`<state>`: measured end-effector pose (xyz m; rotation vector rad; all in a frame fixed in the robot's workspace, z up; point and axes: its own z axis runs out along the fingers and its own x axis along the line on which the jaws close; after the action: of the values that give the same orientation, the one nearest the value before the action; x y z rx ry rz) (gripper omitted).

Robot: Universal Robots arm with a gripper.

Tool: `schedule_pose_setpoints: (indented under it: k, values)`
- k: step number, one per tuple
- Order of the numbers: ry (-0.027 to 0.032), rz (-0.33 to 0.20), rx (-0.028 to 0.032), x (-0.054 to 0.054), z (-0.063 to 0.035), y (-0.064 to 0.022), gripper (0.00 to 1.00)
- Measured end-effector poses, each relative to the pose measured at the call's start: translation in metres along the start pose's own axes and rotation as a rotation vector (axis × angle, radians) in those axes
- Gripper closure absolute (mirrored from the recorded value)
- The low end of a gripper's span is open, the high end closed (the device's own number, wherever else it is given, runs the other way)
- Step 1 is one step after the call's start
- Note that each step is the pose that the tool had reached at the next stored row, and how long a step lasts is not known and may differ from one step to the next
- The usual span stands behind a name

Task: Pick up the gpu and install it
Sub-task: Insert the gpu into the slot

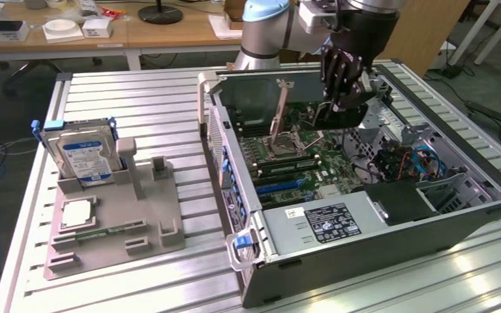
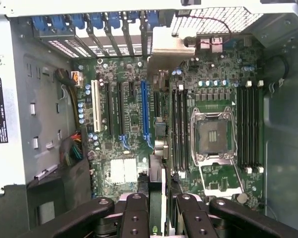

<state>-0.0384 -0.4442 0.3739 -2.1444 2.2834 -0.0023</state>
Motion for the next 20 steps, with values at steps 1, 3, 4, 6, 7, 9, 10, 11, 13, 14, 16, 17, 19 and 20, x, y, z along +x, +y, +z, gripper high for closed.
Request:
schedule_pose_setpoints:
  k: [1, 3, 4, 6, 7, 9, 10, 11, 13, 14, 16, 17, 19, 20]
  values:
    - [-0.0002, -0.006, 0.0001, 0.0, 0.001, 0.0009, 0.74]
    - [-0.0001, -0.015, -0.0001, 0.0, 0.0033, 0.0031, 0.74]
    - [-0.0001, -0.018, -0.0001, 0.0, 0.0044, 0.0032, 0.74]
    - [-0.0005, -0.019, -0.0001, 0.0, 0.0085, 0.0037, 0.74]
    - [-0.0007, -0.018, -0.0001, 0.0, 0.0103, 0.0044, 0.74]
    - [-0.0011, -0.019, -0.0002, 0.0, 0.0143, 0.0053, 0.74]
    - [-0.0012, -0.019, -0.0001, 0.0, 0.0153, 0.0054, 0.74]
    - [-0.0011, -0.019, -0.0001, 0.0, 0.0161, 0.0054, 0.74]
    - [-0.0012, -0.019, 0.0017, 0.0, 0.0173, 0.0055, 0.74]
    - [-0.0015, -0.019, 0.0027, 0.0, 0.0181, 0.0055, 0.74]
    - [-0.0017, -0.019, 0.0031, 0.0, 0.0201, 0.0055, 0.74]
    - [-0.0017, -0.019, 0.0031, 0.0, 0.0213, 0.0055, 0.74]
    - [-0.0017, -0.019, 0.0031, 0.0, 0.0232, 0.0056, 0.74]
    - [-0.0016, -0.019, 0.0031, 0.0, 0.0237, 0.0058, 0.74]
